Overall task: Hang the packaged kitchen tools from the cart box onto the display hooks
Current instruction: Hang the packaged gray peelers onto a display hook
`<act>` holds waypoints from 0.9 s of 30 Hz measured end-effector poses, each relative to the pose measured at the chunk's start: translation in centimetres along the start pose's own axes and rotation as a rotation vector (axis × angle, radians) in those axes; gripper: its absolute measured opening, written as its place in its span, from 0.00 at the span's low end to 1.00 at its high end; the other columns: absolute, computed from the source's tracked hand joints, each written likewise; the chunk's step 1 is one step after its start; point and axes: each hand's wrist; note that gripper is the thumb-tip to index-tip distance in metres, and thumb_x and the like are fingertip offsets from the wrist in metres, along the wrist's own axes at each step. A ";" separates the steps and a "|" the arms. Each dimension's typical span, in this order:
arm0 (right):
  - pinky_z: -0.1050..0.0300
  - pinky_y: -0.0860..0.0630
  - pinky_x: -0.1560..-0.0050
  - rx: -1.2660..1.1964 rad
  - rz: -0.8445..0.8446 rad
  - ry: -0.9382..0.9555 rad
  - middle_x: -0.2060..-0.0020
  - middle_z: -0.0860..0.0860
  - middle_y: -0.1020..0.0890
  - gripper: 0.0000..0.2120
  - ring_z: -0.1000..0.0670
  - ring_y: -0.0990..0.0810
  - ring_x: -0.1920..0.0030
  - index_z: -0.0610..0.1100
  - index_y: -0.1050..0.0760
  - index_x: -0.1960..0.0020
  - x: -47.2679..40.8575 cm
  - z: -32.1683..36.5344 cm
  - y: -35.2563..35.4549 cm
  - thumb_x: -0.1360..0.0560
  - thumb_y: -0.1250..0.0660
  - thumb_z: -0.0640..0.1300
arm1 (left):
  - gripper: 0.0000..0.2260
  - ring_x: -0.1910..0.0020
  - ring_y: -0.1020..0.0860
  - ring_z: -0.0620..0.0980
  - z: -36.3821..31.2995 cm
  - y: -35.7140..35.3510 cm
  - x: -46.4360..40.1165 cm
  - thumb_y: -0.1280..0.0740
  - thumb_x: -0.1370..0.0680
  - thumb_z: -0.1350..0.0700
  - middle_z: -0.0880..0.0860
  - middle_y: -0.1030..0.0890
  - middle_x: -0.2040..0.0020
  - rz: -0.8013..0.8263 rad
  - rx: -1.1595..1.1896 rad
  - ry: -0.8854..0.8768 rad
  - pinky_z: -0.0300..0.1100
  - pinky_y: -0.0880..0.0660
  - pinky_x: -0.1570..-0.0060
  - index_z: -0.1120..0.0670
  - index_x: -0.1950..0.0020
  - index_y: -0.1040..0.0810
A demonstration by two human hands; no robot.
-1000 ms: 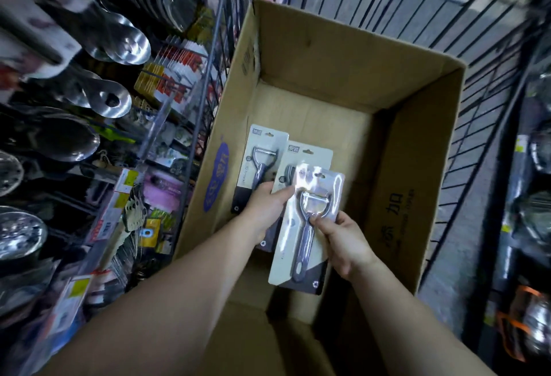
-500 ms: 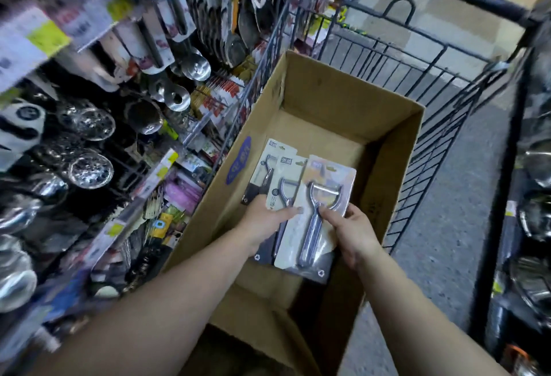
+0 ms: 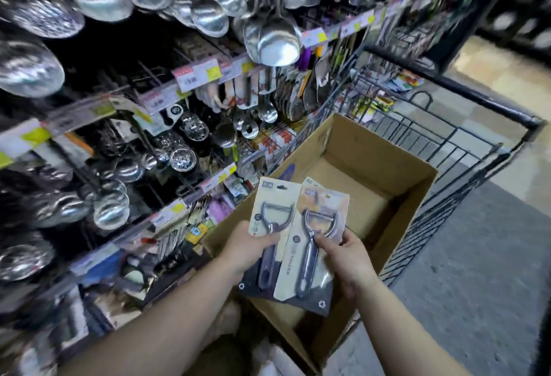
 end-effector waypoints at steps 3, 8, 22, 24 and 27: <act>0.55 0.19 0.60 0.040 0.069 0.014 0.54 0.47 0.13 0.11 0.48 0.13 0.57 0.44 0.22 0.45 0.1 0.7 -2.7 0.25 0.27 0.38 | 0.11 0.48 0.16 0.53 0.1 2.7 1.2 0.24 0.26 0.58 0.52 0.13 0.49 -0.088 0.044 -0.023 0.47 0.20 0.46 0.56 0.44 0.18; 0.47 0.18 0.51 0.175 0.181 0.112 0.53 0.48 0.14 0.10 0.46 0.14 0.53 0.47 0.22 0.47 1.3 1.7 -8.5 0.26 0.26 0.40 | 0.11 0.49 0.15 0.49 0.7 8.1 4.0 0.23 0.26 0.55 0.48 0.13 0.50 -0.224 0.112 -0.056 0.50 0.20 0.42 0.53 0.44 0.17; 0.45 0.26 0.33 0.398 0.439 0.576 0.31 0.53 0.24 0.38 0.52 0.25 0.32 0.62 0.40 0.25 11.4 3.0 -26.4 0.29 0.25 0.50 | 0.30 0.44 0.17 0.46 3.8 26.4 13.9 0.23 0.32 0.38 0.46 0.15 0.42 -0.536 0.218 -0.194 0.48 0.21 0.41 0.53 0.36 0.22; 0.46 0.29 0.30 0.411 0.469 0.640 0.30 0.55 0.27 0.33 0.51 0.27 0.30 0.60 0.36 0.26 13.0 3.1 -28.6 0.26 0.26 0.47 | 0.30 0.45 0.16 0.46 4.0 28.7 15.7 0.24 0.33 0.37 0.45 0.14 0.44 -0.536 0.207 -0.236 0.52 0.21 0.39 0.51 0.37 0.21; 0.45 0.28 0.31 0.416 0.480 0.700 0.31 0.58 0.25 0.30 0.52 0.26 0.31 0.72 0.35 0.34 15.7 3.4 -32.0 0.29 0.26 0.54 | 0.24 0.47 0.16 0.47 4.0 31.8 18.3 0.25 0.31 0.41 0.46 0.14 0.46 -0.579 0.224 -0.271 0.52 0.21 0.40 0.51 0.39 0.20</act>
Point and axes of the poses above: each hand's wrist, its own x-axis away from the middle knuckle, its own y-axis out of the back of the hand, z = x × y
